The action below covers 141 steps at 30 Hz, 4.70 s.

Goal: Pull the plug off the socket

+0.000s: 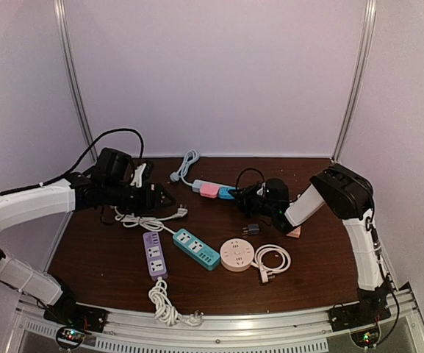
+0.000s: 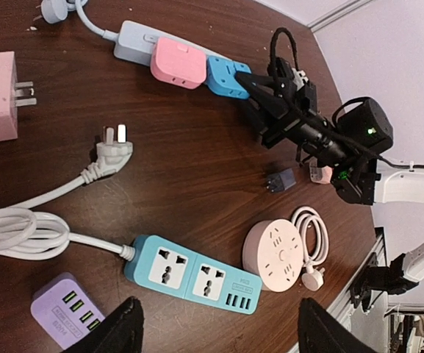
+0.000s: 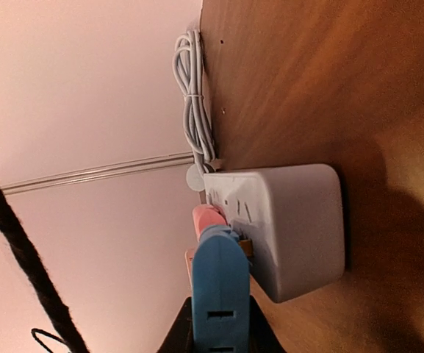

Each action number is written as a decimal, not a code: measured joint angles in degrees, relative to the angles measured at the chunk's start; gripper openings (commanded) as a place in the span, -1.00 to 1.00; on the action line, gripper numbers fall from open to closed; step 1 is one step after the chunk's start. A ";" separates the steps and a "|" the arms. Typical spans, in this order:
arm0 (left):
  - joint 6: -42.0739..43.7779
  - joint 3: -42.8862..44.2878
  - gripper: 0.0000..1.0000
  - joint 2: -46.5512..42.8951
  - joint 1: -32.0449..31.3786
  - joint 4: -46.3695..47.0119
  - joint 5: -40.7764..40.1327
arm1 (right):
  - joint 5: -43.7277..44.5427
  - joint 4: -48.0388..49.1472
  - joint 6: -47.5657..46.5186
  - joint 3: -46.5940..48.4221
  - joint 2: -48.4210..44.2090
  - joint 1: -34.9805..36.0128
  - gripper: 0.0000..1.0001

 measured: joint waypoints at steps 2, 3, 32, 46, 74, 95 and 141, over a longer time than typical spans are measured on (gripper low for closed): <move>-0.22 1.49 0.47 2.67 -1.09 0.85 0.02 | -0.20 2.84 1.14 -4.28 -1.64 0.13 -1.00; -0.26 2.40 0.47 4.04 -1.64 1.36 0.07 | -0.31 4.48 1.62 -6.56 -2.49 0.33 -1.00; -11.67 21.75 -0.72 40.24 -4.83 19.91 7.45 | -0.22 20.92 4.66 -27.67 -8.98 5.20 -1.00; -12.04 25.49 -0.86 45.46 -4.83 17.77 7.96 | -0.15 15.78 0.59 -24.39 -9.31 5.01 -1.00; -13.40 29.18 -1.00 47.98 -4.83 15.52 5.60 | -3.37 16.11 -3.41 -23.65 -8.92 3.74 -1.00; -12.28 28.41 -1.00 47.84 -4.87 17.38 5.22 | -6.38 9.03 -11.04 -24.30 -21.70 0.74 -1.00; 2.73 37.38 -0.80 37.57 -8.81 -5.01 -3.61 | 50.29 -90.68 -63.71 -11.43 -37.51 -16.81 -0.50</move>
